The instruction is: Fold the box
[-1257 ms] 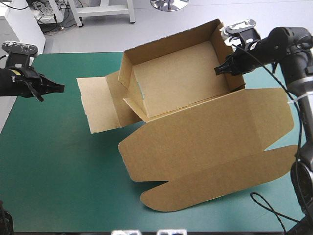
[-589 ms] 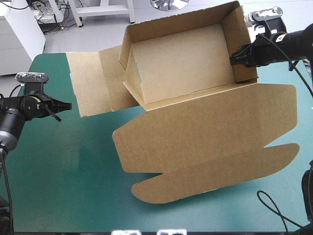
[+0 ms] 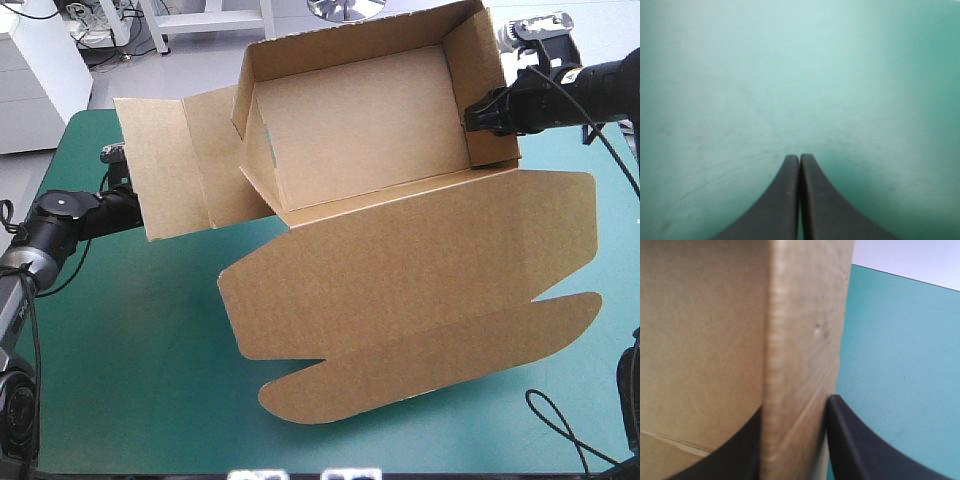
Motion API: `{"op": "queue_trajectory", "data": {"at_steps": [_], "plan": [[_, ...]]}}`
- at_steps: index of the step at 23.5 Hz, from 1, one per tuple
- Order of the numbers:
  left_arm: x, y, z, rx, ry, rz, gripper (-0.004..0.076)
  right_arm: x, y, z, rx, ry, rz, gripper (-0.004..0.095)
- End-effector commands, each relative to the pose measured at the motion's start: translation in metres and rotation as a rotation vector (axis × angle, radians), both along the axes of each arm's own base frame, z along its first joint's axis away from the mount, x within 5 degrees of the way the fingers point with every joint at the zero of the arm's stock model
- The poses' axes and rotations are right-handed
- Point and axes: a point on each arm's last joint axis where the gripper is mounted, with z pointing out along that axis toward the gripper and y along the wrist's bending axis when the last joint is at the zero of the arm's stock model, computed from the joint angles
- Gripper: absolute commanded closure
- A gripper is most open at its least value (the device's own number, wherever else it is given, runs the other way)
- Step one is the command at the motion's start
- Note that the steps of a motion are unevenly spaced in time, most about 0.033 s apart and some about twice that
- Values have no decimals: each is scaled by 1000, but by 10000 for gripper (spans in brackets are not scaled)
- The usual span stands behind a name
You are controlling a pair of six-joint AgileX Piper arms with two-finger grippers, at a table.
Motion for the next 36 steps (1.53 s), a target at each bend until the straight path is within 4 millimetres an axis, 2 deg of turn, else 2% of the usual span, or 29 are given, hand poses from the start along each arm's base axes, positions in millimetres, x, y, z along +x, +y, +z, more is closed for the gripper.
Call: {"op": "queue_trajectory", "data": {"at_steps": [1,4,8,11,13,16,23,30,33,36], "plan": [[-6,-15,36,-193,-163,-99,734,-23,2,25,48,-71,30,927],[-14,-27,50,-349,-181,-238,734,-23,1,25,31,-71,20,927],[-24,-35,67,-408,-204,-396,734,-22,-3,23,-11,-71,-7,927],[-32,-40,91,-527,-267,-512,734,-21,-3,22,-13,-66,-14,927],[-34,-42,98,-535,-271,-518,734,-21,-3,22,-9,-64,-15,927],[-36,-50,103,-549,-266,-541,734,-21,-3,22,-13,-64,-17,927],[-45,-82,103,-572,-239,-648,734,-10,-5,13,-30,-38,-33,927],[-47,-87,114,-569,-264,-673,729,-3,-6,6,-43,-16,-46,927],[-49,-90,120,-569,-268,-687,699,0,-6,4,-45,-10,-47,927],[-50,-94,126,-566,-283,-704,628,3,-6,2,-44,-1,-46,927]]}}
